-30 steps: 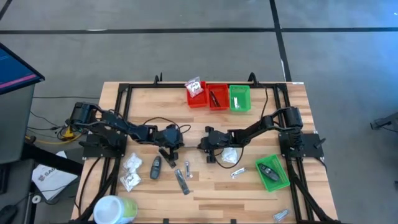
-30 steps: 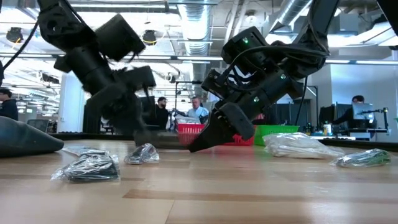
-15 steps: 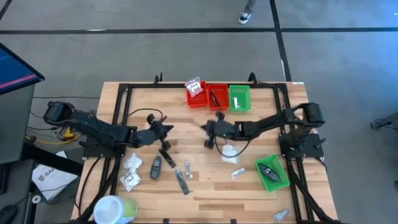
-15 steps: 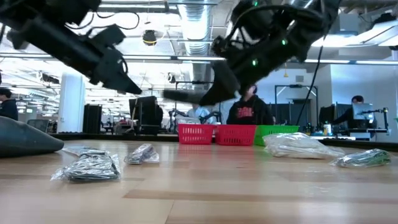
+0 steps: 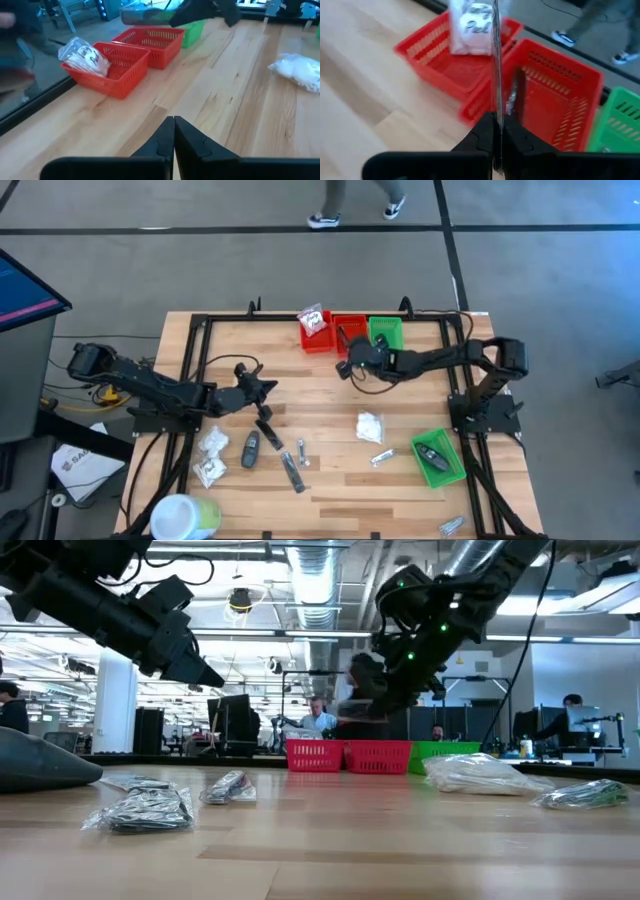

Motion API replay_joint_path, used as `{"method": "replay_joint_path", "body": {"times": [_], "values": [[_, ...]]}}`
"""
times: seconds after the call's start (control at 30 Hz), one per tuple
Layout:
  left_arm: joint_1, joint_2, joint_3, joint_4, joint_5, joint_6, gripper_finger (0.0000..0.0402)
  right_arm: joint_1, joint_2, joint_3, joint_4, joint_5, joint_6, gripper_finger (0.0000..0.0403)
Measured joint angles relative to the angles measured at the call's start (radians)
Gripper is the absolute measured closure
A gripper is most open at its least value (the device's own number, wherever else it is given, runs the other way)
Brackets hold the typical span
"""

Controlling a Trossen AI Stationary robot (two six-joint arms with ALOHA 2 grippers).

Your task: Pick & Place Travel size toiletries

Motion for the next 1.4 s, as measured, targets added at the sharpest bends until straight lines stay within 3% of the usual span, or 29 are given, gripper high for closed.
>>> {"method": "replay_joint_path", "body": {"times": [0.13, 0.4, 0.53, 0.83, 0.97, 1.13, 1.27, 1.4], "values": [[0.000, 0.010, 0.000, 0.013, 0.000, 0.001, 0.0400, -0.047, 0.000, 0.000, -0.001, -0.050, 0.002, 0.0401], [0.000, 0.014, 0.000, 0.012, 0.000, 0.003, 0.0400, -0.043, -0.049, -0.012, -0.045, -0.044, 0.000, 0.0401], [0.000, 0.014, 0.000, 0.012, 0.000, 0.005, 0.0400, -0.024, -0.154, -0.080, -0.057, -0.007, 0.012, 0.0401], [0.000, 0.014, 0.000, 0.017, -0.002, 0.029, 0.0400, 0.086, -0.518, -0.249, -0.083, 0.005, 0.029, 0.0401], [0.010, 0.014, 0.000, 0.029, -0.003, 0.033, 0.0400, 0.133, -0.599, -0.275, -0.086, 0.018, 0.031, 0.0401], [0.014, 0.014, 0.000, 0.034, -0.003, 0.035, 0.0400, 0.161, -0.594, -0.275, -0.041, 0.054, 0.030, 0.0401], [0.014, 0.014, 0.000, 0.048, -0.003, 0.037, 0.0400, 0.090, -0.471, -0.273, 0.100, 0.025, 0.031, 0.0401], [0.011, 0.014, 0.000, 0.050, 0.012, 0.035, 0.0400, -0.015, -0.322, -0.200, 0.119, -0.016, 0.070, 0.0401]]}}
